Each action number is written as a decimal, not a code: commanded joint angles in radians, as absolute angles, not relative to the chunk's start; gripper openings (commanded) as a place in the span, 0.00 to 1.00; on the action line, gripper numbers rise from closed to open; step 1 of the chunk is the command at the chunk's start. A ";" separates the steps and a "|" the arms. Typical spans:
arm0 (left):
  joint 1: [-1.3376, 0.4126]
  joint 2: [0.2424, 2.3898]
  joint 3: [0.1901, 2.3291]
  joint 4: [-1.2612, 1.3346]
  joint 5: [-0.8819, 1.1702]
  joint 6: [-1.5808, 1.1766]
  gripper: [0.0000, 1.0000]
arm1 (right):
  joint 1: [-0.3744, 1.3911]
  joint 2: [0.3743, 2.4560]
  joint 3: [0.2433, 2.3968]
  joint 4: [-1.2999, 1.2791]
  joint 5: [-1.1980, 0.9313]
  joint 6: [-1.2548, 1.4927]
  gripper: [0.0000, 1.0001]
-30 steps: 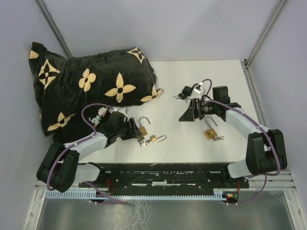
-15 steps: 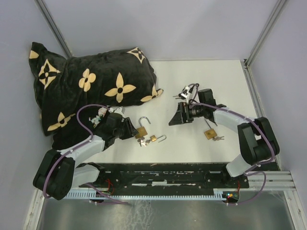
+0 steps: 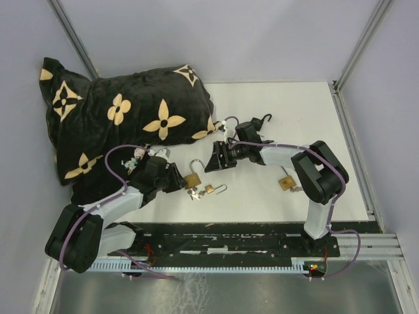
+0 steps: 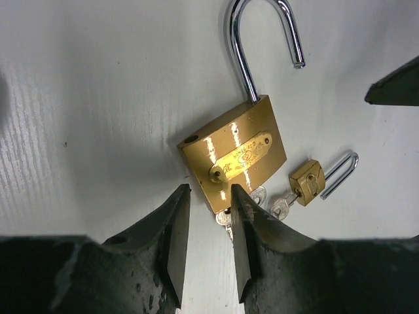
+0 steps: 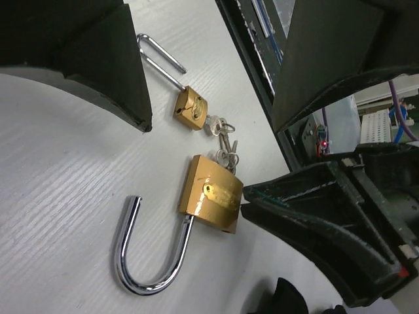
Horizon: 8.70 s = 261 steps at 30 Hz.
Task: Lock with the key
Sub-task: Adjust the lock at the center of the board, then pick up the lock from the center of the board, then lock the lock.
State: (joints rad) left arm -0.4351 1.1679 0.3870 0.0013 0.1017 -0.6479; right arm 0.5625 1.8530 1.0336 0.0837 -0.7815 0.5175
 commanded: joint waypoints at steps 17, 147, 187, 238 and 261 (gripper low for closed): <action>-0.424 1.247 0.369 0.093 0.078 -0.641 0.22 | 0.630 2.020 1.124 0.160 -0.724 0.634 0.72; -0.491 0.691 0.348 0.795 0.703 -0.246 0.87 | 0.518 1.467 1.492 -1.235 -0.878 -0.900 0.02; -0.967 1.017 0.533 0.502 0.358 0.069 0.57 | 0.514 1.427 1.447 -1.441 -0.952 -1.130 0.02; -0.966 0.973 0.506 0.613 0.329 -0.304 0.03 | 0.501 1.515 1.473 -1.455 -1.079 -1.077 0.17; -0.851 0.939 0.408 0.889 0.316 -0.548 0.03 | 0.498 1.590 1.477 -1.374 -1.177 -0.920 0.36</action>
State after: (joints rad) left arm -0.8867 0.9760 0.4057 0.6186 0.3500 -0.4477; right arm 0.4931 1.5875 1.4399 -1.3872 -1.0492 -0.9737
